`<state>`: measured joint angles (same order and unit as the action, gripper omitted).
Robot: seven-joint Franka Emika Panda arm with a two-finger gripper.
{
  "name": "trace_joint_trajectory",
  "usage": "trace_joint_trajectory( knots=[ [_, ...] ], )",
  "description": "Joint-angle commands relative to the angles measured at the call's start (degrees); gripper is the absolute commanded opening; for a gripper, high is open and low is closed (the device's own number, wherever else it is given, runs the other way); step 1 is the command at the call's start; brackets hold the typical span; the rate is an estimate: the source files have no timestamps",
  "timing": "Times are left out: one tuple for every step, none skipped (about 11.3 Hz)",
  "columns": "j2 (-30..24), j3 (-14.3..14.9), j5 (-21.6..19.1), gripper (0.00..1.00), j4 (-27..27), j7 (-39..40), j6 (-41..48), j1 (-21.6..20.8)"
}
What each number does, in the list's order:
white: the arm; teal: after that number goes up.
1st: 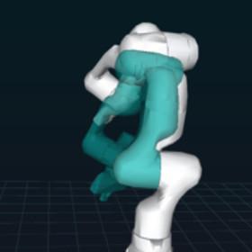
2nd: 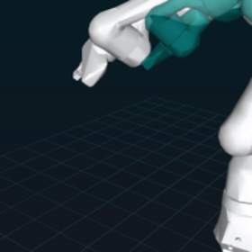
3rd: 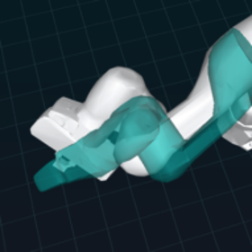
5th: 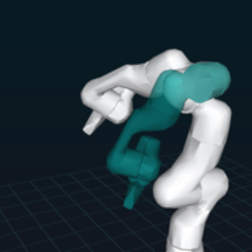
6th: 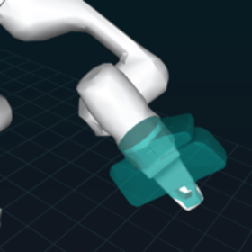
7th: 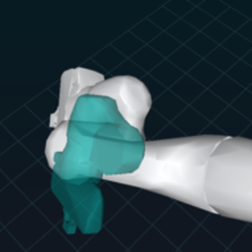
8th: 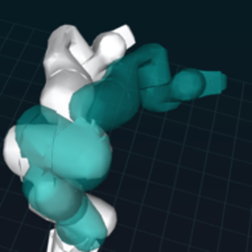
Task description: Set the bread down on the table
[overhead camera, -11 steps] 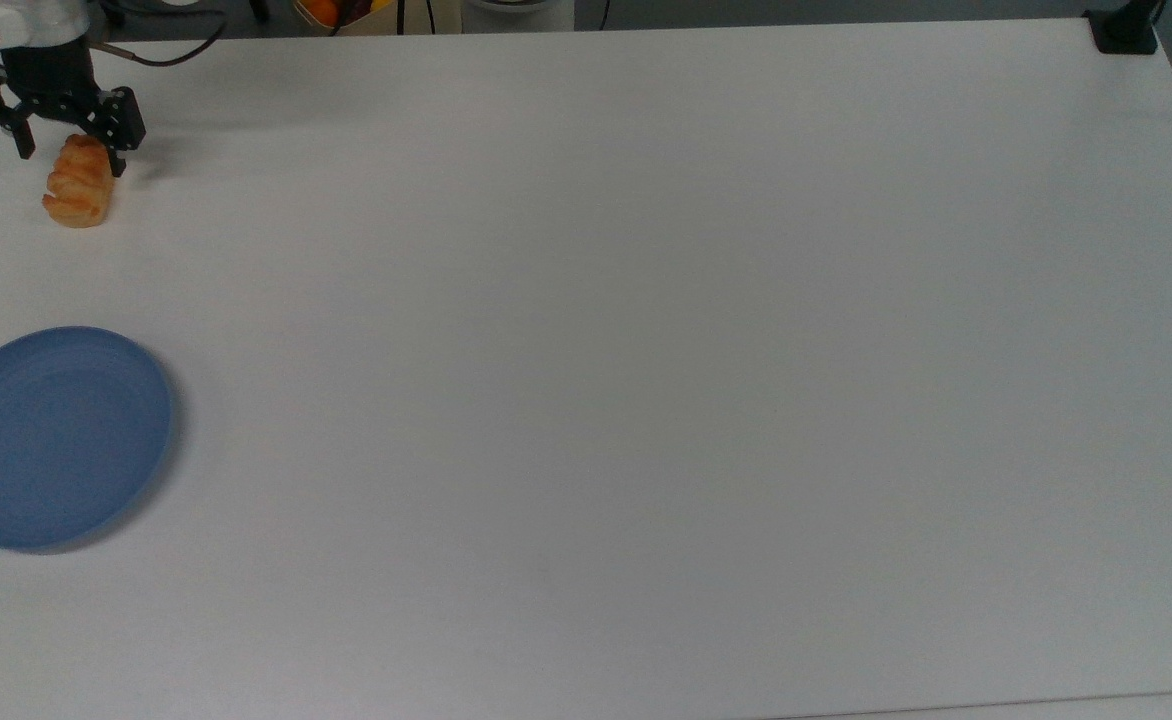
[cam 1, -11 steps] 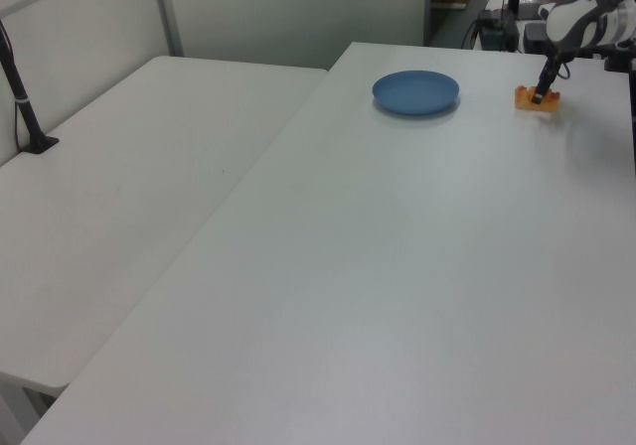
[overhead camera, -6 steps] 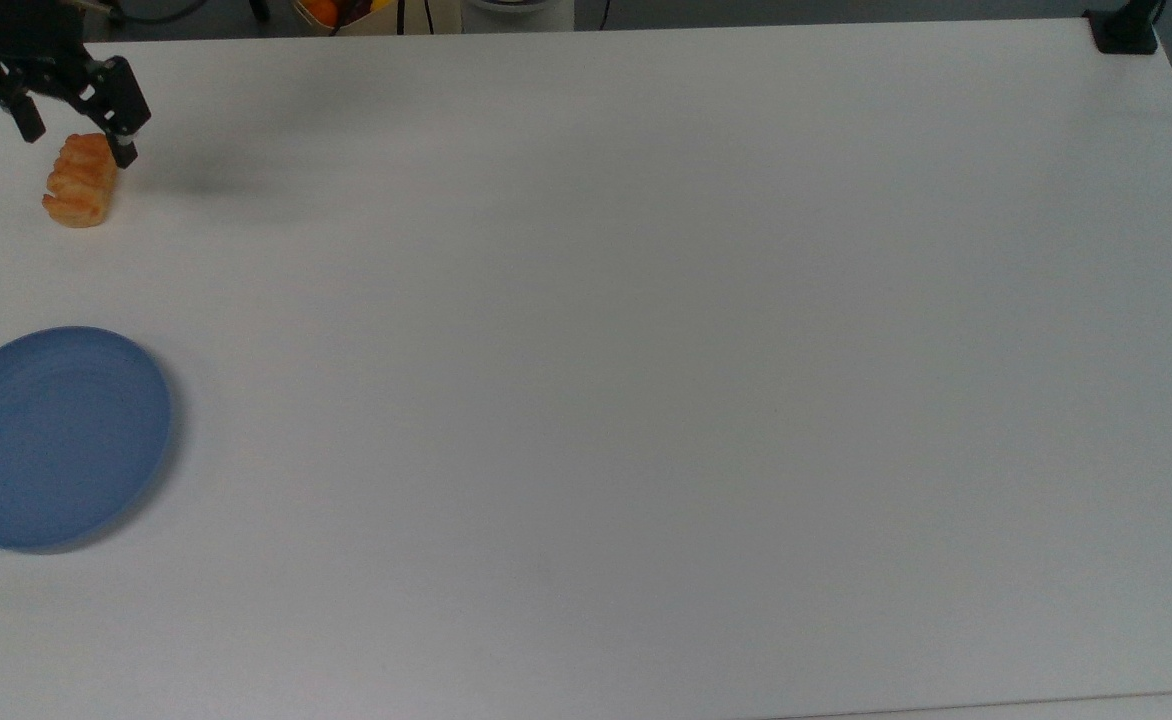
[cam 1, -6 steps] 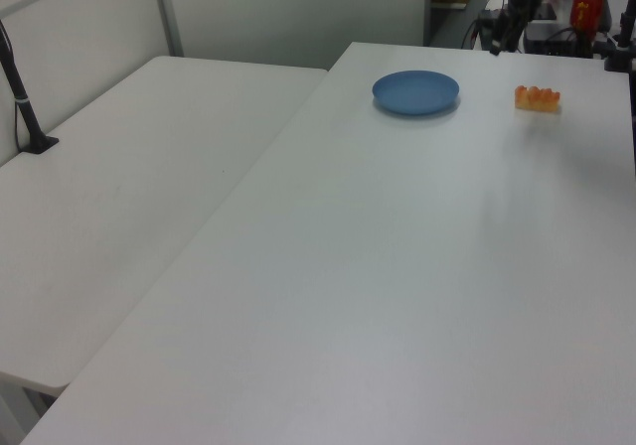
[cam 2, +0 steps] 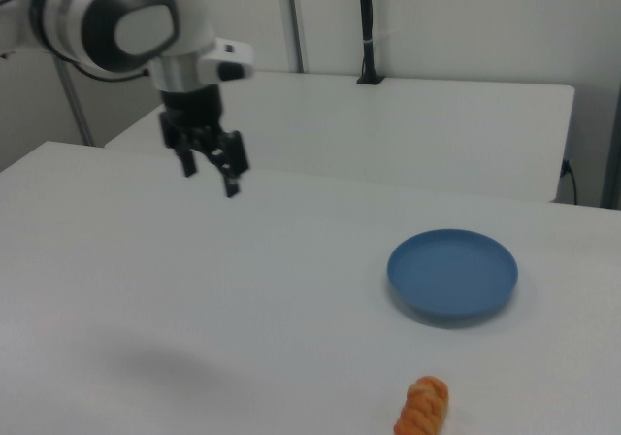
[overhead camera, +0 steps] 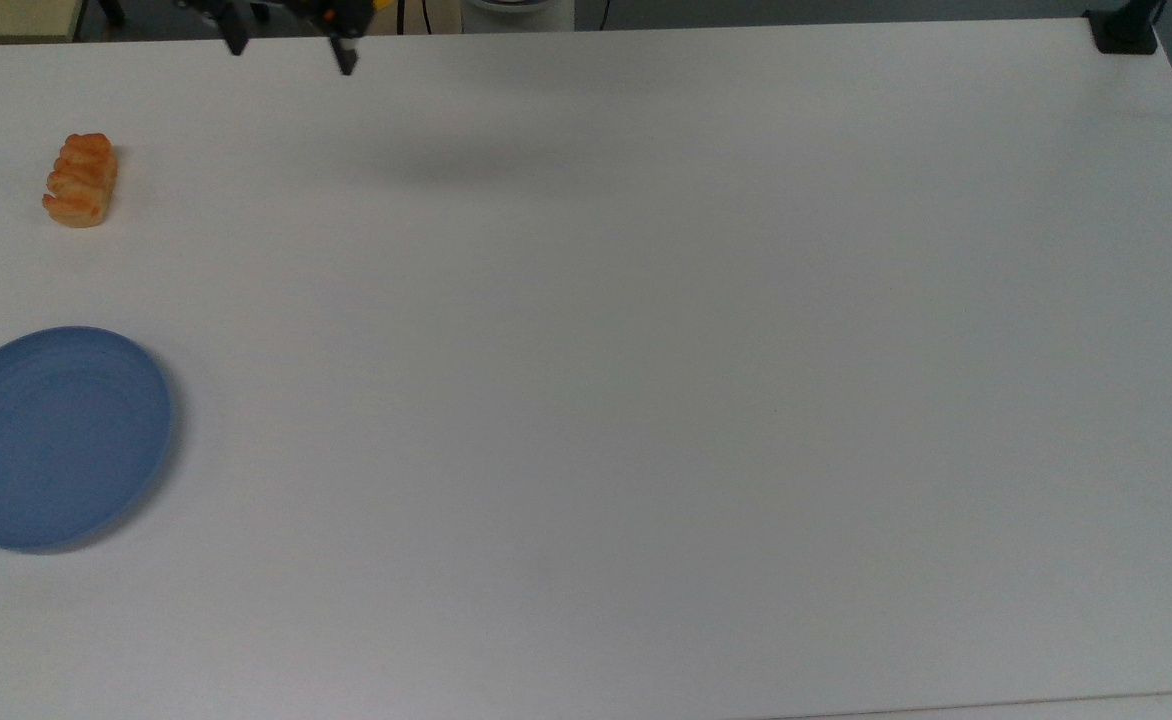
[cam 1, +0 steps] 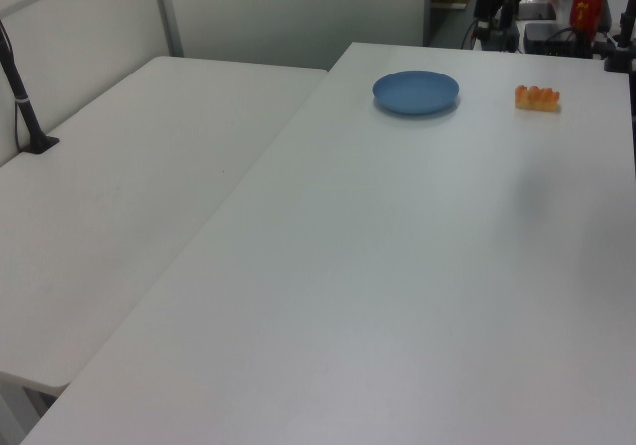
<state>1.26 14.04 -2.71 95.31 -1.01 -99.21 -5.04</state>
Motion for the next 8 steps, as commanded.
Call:
trace_joint_trajectory(
  knots=[
    [-4.0,-3.6,0.8,1.0,1.5,-1.8,5.9,-1.6],
    [-3.7,-3.9,0.9,1.0,1.4,-1.6,5.3,-1.5],
    [-4.2,-3.3,0.8,1.0,1.2,1.6,5.9,-1.0],
    [-4.7,-3.1,0.8,1.0,1.1,1.7,5.8,-0.6],
    [-4.5,-3.1,0.8,1.0,1.1,1.4,5.3,-0.1],
    [-4.4,-2.8,0.9,1.0,1.0,1.4,5.3,-0.4],
    [-4.2,-2.8,0.9,1.0,0.8,1.4,5.9,-0.1],
    [-3.6,-2.8,0.8,1.0,-0.1,1.4,6.0,-0.1]
  ],
)
